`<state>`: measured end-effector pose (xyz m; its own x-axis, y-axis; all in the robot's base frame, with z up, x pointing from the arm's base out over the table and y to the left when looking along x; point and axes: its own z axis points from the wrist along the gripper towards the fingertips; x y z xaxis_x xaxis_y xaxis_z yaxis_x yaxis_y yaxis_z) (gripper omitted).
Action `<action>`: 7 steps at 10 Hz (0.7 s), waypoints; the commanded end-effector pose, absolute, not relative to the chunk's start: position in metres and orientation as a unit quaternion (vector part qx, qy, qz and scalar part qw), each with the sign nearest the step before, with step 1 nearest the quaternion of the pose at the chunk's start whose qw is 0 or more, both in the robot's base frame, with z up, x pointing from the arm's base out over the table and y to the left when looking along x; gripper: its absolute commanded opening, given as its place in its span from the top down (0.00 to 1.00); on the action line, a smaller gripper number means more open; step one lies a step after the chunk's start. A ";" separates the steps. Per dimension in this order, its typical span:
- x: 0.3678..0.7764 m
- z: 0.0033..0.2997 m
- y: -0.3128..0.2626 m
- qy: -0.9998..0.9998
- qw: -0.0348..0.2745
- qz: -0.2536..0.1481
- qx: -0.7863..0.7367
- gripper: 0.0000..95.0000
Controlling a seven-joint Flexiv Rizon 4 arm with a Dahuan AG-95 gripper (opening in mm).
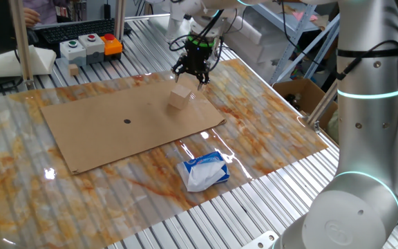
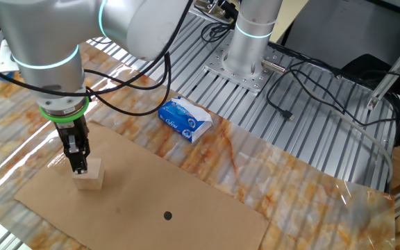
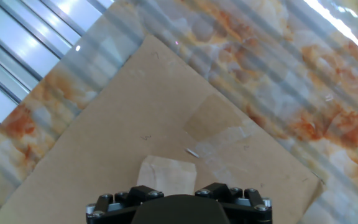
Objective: Hold a small block with the gripper and sweep it from left to right on the table
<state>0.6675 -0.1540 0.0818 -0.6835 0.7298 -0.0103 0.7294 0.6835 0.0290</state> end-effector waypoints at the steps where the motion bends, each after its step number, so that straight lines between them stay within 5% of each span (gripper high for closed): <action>1: 0.666 0.080 -0.156 0.918 0.014 0.014 0.395 0.20; 6: 0.666 0.078 -0.157 0.916 0.022 0.020 0.400 0.20; 7: 0.665 0.079 -0.156 0.916 0.023 0.021 0.400 0.40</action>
<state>0.6650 -0.1556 0.0794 -0.6801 0.7327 -0.0252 0.7306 0.6802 0.0601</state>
